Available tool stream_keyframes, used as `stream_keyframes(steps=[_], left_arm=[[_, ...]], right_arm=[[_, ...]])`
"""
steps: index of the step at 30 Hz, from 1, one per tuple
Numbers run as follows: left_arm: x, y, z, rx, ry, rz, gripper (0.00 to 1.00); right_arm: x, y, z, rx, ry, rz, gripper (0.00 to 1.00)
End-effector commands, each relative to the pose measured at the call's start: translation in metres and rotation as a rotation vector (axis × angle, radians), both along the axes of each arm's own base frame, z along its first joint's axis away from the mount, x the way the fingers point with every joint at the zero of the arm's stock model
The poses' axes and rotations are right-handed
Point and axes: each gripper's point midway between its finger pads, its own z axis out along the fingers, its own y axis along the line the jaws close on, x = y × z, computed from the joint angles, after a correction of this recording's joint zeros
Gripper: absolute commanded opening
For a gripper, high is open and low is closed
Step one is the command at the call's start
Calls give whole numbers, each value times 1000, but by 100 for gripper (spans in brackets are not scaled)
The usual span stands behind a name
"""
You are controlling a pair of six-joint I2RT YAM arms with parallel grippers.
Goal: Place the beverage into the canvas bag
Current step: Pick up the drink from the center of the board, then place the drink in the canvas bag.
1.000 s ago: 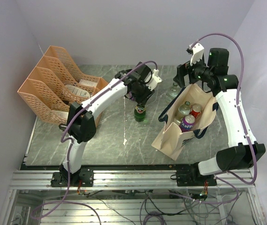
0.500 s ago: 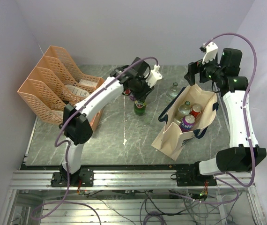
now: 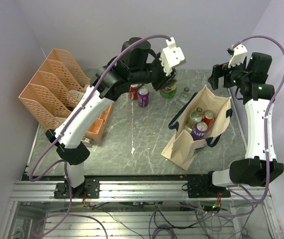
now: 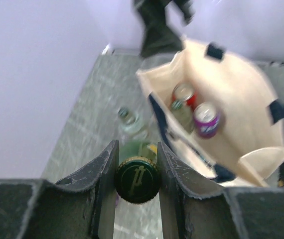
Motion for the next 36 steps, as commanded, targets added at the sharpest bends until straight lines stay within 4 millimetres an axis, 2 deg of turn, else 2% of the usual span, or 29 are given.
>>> stream_keyframes(steps=[1,4,6,9,13,19,23,30,36], left_arm=[[-40,-25,88,-243,-163,-143,7],[-58,-43,95,-283,-173,-208,7],[-67,-57,92,-293,-161,-248,7],[-76,-72,94,-332,-132,-289,7],[-78,-89,98,-395,-101,-326,7],[-77,-121,90,-465,-20,-371,7],[-77,-139,71,-449,15,-400,7],[-75,-167,21,-372,74,-453,7],[-66,-177,-16,-294,90,-443,7]], right_arm=[[-9,-12,20,9,-58,-39,96],[-17,-18,17,25,-55,-55,96],[-22,-23,17,37,-55,-68,96],[-31,-30,18,56,-59,-89,96],[-41,-37,18,74,-64,-114,96],[-54,-46,18,94,-67,-146,96],[-56,-49,17,84,-63,-150,96],[-55,-44,15,99,-44,-118,97],[-54,-46,3,90,-4,-117,97]])
